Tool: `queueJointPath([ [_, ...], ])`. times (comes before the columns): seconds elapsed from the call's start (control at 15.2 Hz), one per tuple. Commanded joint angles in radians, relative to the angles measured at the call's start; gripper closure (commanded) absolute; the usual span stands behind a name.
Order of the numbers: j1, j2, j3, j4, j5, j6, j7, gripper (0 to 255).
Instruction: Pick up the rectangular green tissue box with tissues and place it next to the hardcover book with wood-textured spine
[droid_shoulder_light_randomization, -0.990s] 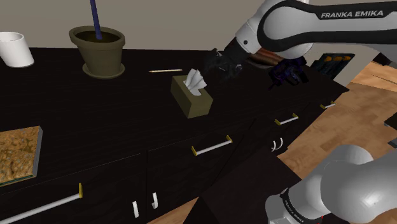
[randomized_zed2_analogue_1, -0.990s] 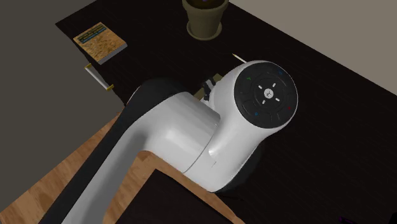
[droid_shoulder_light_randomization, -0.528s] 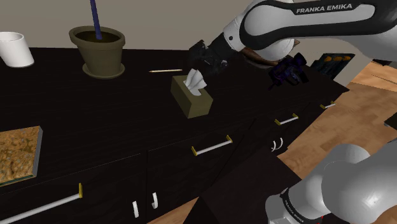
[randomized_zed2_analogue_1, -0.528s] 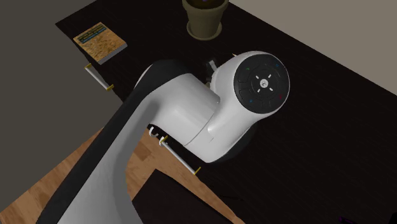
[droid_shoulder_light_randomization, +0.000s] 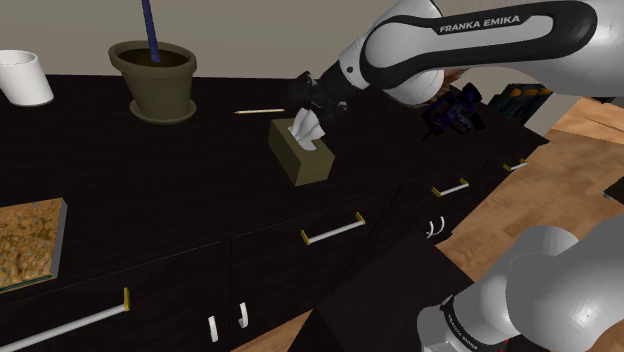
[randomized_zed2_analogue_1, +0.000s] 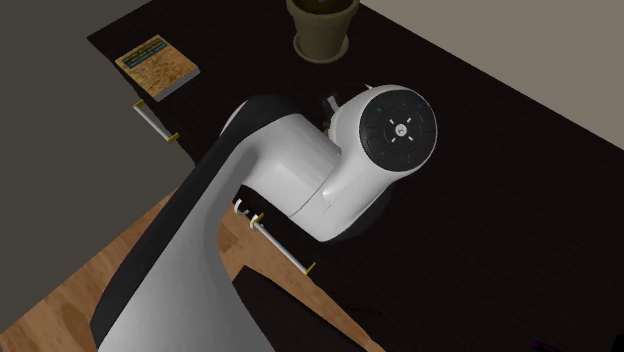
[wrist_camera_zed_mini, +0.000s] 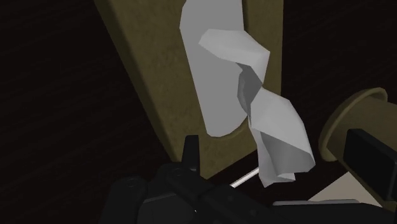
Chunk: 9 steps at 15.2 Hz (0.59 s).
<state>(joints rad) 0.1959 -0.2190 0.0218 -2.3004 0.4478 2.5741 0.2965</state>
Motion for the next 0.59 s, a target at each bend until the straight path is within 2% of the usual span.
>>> queueJointPath([
  [0.0,0.000,0.001,0.000,0.000,0.001,0.001,-0.001,0],
  [0.2,0.000,0.001,0.000,0.000,0.000,0.001,0.000,0],
  [0.26,0.000,0.001,0.000,0.000,0.000,0.001,0.000,255],
  [0.53,0.000,0.002,0.000,0.000,0.001,0.001,-0.001,255],
])
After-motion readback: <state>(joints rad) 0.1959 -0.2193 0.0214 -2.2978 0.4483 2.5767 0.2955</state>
